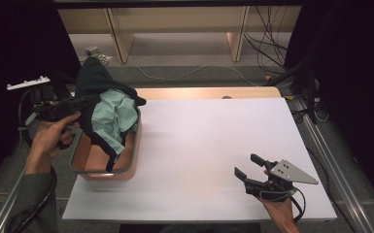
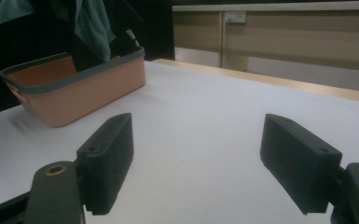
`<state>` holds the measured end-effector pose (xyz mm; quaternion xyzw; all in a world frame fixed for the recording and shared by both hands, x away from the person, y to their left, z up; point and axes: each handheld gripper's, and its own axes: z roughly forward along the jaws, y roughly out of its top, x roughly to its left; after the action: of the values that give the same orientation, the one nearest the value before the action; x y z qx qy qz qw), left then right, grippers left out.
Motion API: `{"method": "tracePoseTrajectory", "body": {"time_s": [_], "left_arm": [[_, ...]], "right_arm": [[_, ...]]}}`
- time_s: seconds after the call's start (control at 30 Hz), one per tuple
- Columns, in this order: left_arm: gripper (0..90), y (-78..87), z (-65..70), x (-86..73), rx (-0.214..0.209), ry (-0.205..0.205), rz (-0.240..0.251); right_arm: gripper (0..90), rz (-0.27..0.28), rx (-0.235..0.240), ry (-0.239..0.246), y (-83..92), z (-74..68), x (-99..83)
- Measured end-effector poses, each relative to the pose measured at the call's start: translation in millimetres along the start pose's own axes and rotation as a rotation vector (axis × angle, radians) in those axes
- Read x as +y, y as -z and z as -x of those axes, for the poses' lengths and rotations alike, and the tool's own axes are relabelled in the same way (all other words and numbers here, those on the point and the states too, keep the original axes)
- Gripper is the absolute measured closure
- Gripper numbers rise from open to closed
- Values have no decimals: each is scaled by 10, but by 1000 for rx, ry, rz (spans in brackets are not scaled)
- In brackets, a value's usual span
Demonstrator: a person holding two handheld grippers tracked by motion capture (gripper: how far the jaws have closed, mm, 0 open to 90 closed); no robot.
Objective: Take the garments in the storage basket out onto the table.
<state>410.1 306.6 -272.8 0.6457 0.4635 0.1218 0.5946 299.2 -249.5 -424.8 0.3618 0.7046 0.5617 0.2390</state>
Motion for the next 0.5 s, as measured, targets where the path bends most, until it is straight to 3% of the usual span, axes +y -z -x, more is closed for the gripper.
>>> {"method": "tracePoseTrajectory", "body": {"time_s": [0.13,0.27,0.5], "left_arm": [[644,3,51,39,-19,-6,18],[644,-12,79,69,-69,16,34],[644,-86,207,122,-136,14,63]], "right_arm": [[264,3,3,-5,0,5,-1],[264,3,4,-6,0,6,-2],[264,0,2,-9,-4,13,-4]]}}
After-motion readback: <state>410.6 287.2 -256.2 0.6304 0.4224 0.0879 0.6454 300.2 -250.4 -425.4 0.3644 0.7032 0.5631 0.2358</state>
